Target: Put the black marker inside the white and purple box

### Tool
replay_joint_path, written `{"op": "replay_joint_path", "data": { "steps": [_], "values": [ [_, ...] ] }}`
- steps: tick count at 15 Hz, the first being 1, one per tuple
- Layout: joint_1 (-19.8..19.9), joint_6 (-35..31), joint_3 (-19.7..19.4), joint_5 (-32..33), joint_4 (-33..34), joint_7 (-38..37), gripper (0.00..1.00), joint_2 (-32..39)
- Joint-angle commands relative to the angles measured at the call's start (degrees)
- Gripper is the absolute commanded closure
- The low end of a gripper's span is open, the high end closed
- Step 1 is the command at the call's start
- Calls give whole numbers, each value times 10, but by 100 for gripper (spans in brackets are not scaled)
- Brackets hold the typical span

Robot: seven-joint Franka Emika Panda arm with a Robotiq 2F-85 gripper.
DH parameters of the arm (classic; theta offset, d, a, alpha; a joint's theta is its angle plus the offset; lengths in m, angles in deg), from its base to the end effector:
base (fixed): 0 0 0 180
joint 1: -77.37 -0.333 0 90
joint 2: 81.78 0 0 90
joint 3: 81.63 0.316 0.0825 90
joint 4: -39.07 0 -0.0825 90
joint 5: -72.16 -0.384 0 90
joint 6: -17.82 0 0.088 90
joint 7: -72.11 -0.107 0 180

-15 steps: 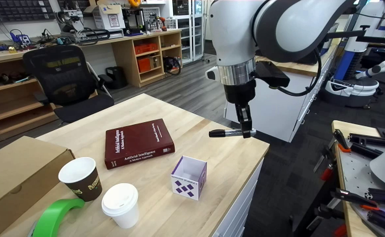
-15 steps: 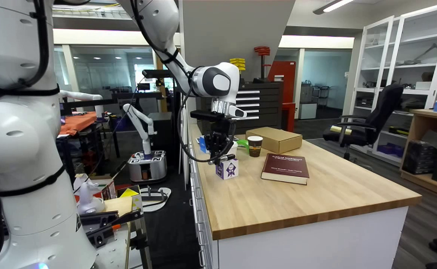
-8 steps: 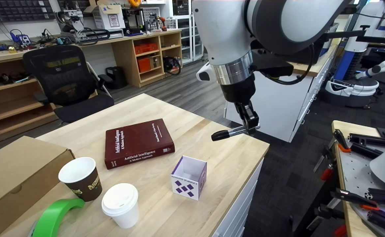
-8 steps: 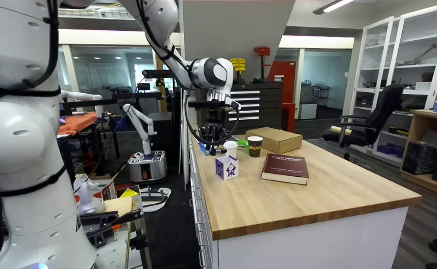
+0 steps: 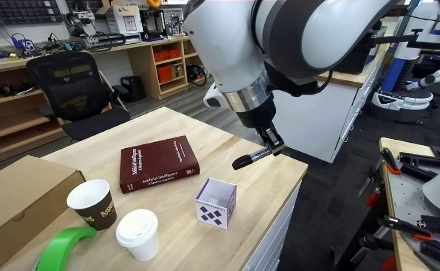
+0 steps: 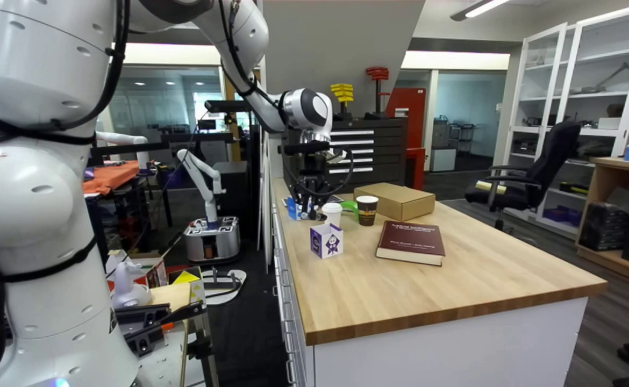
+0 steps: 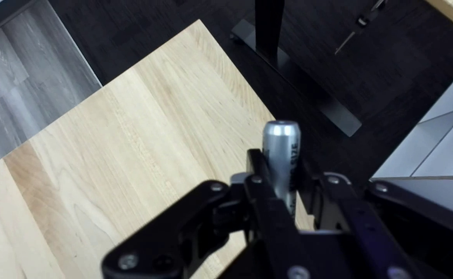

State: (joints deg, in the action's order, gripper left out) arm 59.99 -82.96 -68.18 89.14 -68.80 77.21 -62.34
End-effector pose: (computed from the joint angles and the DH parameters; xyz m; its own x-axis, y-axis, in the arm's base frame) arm 0.5069 0.2660 0.3074 0.6690 0.5898 -0.4523 0.7008 -0.7033 0.1193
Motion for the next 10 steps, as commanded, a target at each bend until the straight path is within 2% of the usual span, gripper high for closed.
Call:
{"op": "replay_joint_path", "data": {
  "steps": [1, 10],
  "values": [
    [-18, 56, -2, 32, 72, 7, 94, 53],
    [-61, 159, -6, 82, 206, 26, 94, 160]
  ]
}}
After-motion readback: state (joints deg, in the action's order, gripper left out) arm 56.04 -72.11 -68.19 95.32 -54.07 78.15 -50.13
